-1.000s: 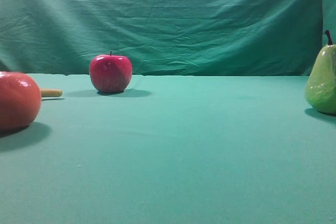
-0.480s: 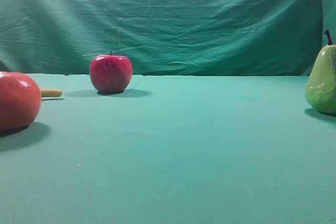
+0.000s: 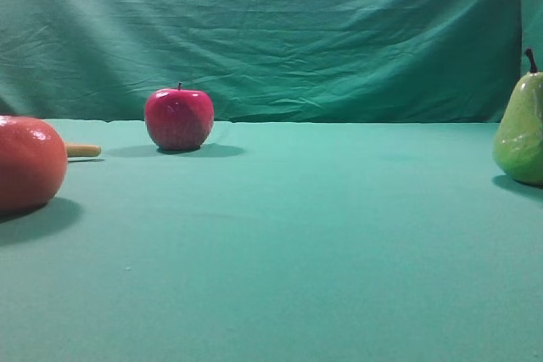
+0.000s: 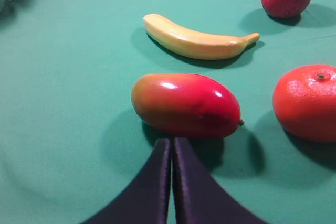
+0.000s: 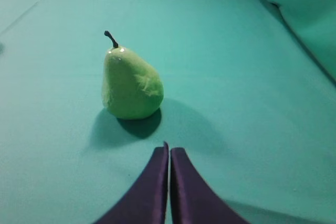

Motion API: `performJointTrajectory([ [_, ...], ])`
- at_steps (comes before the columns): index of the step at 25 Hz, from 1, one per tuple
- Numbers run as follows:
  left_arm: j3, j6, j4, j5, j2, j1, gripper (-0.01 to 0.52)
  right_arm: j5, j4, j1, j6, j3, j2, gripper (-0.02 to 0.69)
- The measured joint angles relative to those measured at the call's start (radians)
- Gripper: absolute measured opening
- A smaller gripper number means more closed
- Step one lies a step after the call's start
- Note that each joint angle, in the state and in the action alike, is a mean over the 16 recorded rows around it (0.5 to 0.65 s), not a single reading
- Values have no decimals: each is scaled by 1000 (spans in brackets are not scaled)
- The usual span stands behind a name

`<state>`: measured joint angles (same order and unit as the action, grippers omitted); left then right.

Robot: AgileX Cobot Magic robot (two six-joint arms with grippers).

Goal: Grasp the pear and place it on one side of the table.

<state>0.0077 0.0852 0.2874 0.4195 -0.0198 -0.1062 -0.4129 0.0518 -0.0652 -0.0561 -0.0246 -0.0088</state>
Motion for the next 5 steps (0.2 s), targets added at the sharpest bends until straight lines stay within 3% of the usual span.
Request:
performJointTrajectory([
  [5,0,0,0,0,0,0,0,1,0,0,0,0,0,0],
])
